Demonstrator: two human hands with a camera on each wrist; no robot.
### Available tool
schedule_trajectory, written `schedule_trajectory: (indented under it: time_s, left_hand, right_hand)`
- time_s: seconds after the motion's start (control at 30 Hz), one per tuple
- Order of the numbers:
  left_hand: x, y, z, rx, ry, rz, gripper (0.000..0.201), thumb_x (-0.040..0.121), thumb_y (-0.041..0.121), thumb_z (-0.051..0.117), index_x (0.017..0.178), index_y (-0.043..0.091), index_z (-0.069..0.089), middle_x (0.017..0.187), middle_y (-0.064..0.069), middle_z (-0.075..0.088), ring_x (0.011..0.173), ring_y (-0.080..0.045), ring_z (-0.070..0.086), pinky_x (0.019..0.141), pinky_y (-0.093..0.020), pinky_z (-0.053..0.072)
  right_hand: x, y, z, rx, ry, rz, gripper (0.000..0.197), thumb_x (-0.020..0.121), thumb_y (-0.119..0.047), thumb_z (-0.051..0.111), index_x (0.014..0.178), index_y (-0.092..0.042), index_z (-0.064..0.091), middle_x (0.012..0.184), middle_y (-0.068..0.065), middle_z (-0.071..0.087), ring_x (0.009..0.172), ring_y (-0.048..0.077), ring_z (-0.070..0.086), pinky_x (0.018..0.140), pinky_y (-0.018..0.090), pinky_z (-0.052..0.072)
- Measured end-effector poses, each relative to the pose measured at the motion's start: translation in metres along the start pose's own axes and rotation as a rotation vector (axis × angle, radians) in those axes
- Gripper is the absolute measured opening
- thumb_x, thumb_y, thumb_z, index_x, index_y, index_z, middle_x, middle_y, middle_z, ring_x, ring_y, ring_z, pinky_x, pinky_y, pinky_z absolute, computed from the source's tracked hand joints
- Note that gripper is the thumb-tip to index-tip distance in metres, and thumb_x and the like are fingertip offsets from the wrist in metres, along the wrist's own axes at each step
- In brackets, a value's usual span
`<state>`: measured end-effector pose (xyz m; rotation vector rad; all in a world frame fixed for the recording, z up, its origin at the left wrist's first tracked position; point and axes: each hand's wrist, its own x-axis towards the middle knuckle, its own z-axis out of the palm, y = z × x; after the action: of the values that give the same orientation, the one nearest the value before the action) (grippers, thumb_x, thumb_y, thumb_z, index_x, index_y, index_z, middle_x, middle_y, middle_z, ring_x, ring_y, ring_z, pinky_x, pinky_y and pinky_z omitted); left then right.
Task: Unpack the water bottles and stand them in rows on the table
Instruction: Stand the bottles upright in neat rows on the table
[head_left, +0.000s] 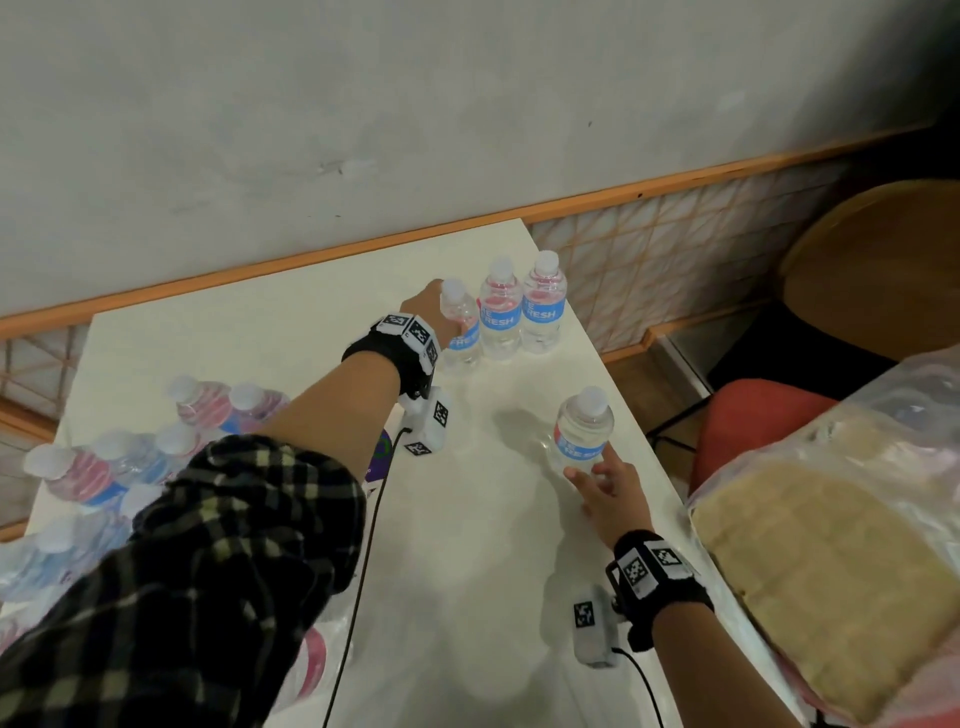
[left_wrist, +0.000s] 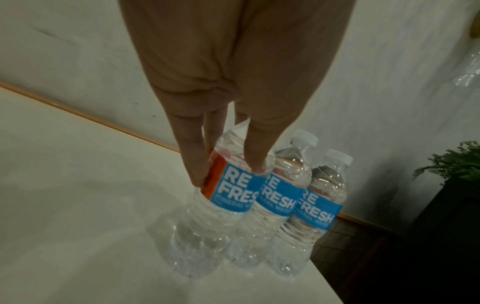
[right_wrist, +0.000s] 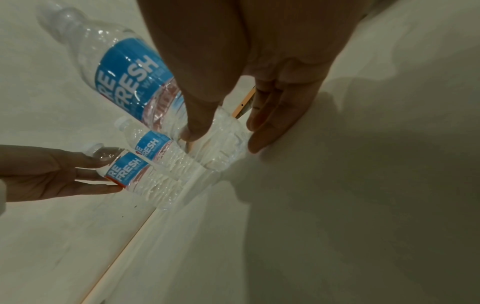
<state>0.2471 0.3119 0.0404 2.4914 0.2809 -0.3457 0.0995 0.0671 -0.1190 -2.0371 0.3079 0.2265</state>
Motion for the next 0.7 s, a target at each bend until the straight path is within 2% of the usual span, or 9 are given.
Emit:
schedule_trajectory:
  time_s: [0.07, 0.17, 0.27, 0.33, 0.4, 0.47, 0.6, 0.7]
  left_hand:
    - [0.004, -0.001, 0.000, 0.008, -0.009, 0.005, 0.035, 0.068, 0.043, 0.048, 0.093, 0.019, 0.051, 0.091, -0.005, 0.058, 0.079, -0.025, 0.051, 0.074, -0.032, 0.042]
    - [0.014, -0.008, 0.003, 0.013, 0.000, 0.010, 0.037, 0.066, 0.046, 0.047, 0.095, 0.022, 0.049, 0.101, -0.008, 0.064, 0.083, -0.026, 0.058, 0.073, -0.032, 0.044]
    - [0.008, -0.002, -0.001, -0.001, -0.005, 0.025, 0.038, 0.070, 0.043, 0.050, 0.102, 0.022, 0.049, 0.100, -0.002, 0.057, 0.088, -0.025, 0.053, 0.080, -0.032, 0.042]
    - [0.005, -0.002, -0.002, -0.019, -0.002, 0.032, 0.040, 0.069, 0.043, 0.050, 0.104, 0.024, 0.045, 0.101, -0.003, 0.053, 0.090, -0.025, 0.050, 0.084, -0.032, 0.040]
    - [0.009, -0.008, 0.000, -0.032, 0.020, 0.044, 0.046, 0.078, 0.040, 0.058, 0.121, 0.025, 0.047, 0.116, -0.009, 0.058, 0.104, -0.030, 0.055, 0.093, -0.036, 0.044]
    - [0.012, -0.013, 0.003, -0.032, 0.038, 0.038, 0.055, 0.086, 0.033, 0.060, 0.136, 0.022, 0.041, 0.131, -0.010, 0.055, 0.117, -0.032, 0.053, 0.099, -0.041, 0.043]
    - [0.009, -0.012, 0.002, -0.043, 0.045, 0.032, 0.058, 0.088, 0.028, 0.061, 0.140, 0.018, 0.038, 0.135, -0.010, 0.053, 0.122, -0.032, 0.051, 0.102, -0.038, 0.041]
    - [0.009, -0.015, 0.003, -0.048, 0.047, 0.007, 0.065, 0.087, 0.025, 0.064, 0.144, 0.019, 0.032, 0.138, -0.012, 0.049, 0.123, -0.032, 0.050, 0.098, -0.037, 0.040]
  right_hand:
    - [0.000, 0.000, 0.000, 0.002, 0.004, 0.007, 0.056, 0.085, -0.038, 0.064, 0.135, -0.041, 0.041, 0.101, -0.002, 0.045, 0.085, 0.016, 0.057, 0.087, 0.045, 0.053]
    - [-0.001, -0.002, 0.000, -0.003, -0.004, -0.008, 0.055, 0.086, -0.037, 0.063, 0.136, -0.039, 0.040, 0.101, -0.002, 0.045, 0.085, 0.017, 0.057, 0.087, 0.046, 0.053]
    - [-0.001, -0.003, -0.001, -0.010, -0.007, -0.008, 0.055, 0.086, -0.037, 0.063, 0.136, -0.039, 0.040, 0.103, 0.001, 0.046, 0.086, 0.017, 0.057, 0.087, 0.046, 0.053]
    - [-0.002, -0.004, -0.001, -0.010, -0.005, -0.007, 0.055, 0.086, -0.036, 0.063, 0.136, -0.039, 0.040, 0.104, 0.001, 0.046, 0.087, 0.017, 0.056, 0.088, 0.046, 0.052]
    - [-0.002, -0.005, -0.002, -0.011, -0.005, -0.009, 0.055, 0.086, -0.036, 0.062, 0.136, -0.039, 0.040, 0.105, 0.002, 0.045, 0.087, 0.017, 0.056, 0.088, 0.045, 0.052]
    - [-0.002, -0.006, -0.002, -0.013, -0.007, -0.006, 0.056, 0.086, -0.037, 0.062, 0.137, -0.040, 0.039, 0.107, 0.003, 0.046, 0.087, 0.017, 0.056, 0.088, 0.045, 0.052]
    - [-0.002, -0.006, -0.002, -0.012, -0.004, -0.009, 0.056, 0.086, -0.037, 0.063, 0.137, -0.040, 0.039, 0.107, 0.005, 0.047, 0.087, 0.015, 0.056, 0.089, 0.045, 0.052]
    - [-0.001, -0.007, -0.002, -0.008, -0.007, -0.008, 0.057, 0.086, -0.037, 0.063, 0.137, -0.042, 0.038, 0.107, 0.004, 0.047, 0.088, 0.015, 0.055, 0.088, 0.045, 0.052]
